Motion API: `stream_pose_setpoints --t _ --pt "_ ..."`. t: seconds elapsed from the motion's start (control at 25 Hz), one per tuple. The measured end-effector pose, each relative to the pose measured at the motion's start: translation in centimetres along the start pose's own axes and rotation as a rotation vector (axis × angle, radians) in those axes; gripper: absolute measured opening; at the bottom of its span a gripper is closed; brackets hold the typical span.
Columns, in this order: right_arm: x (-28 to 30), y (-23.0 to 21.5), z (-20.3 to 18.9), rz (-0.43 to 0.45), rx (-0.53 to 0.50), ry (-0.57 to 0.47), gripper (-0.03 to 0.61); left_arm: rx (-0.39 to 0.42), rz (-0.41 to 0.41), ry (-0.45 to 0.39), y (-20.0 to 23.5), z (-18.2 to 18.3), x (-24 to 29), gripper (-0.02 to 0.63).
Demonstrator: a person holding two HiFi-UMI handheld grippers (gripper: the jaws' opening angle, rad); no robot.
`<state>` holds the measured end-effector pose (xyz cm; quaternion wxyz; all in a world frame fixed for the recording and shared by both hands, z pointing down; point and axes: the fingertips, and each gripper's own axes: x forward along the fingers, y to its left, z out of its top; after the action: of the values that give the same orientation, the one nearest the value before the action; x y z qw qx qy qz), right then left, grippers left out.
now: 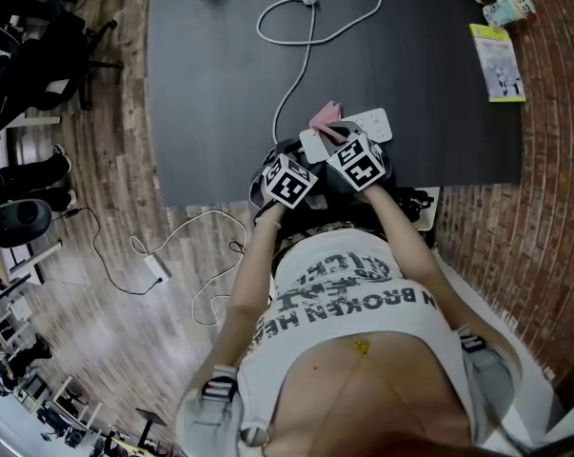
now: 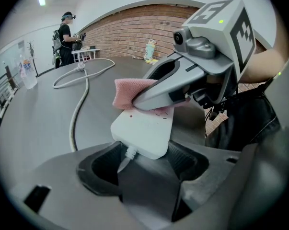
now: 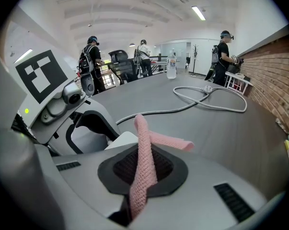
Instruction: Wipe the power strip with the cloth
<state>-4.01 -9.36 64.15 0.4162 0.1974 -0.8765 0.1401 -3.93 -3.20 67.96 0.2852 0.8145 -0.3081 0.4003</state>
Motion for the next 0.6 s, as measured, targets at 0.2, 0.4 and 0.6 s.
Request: stream_pose_setpoints --t 0.2,0.4,0.6 --pt "-0.4 -0.6 -0.3 -0.021 0.018 0.004 0.015 -0.003 -0.002 0.005 0.1 0.0 -0.1 0.291" --pt "-0.8 -1.4 -0.9 -0.042 0.045 0.001 0.015 -0.004 -0.002 0.005 0.1 -0.2 0.0 0.29" --pt "-1.4 -2.2 -1.3 -0.06 0.056 0.006 0.015 -0.002 -0.001 0.007 0.1 -0.1 -0.2 0.291"
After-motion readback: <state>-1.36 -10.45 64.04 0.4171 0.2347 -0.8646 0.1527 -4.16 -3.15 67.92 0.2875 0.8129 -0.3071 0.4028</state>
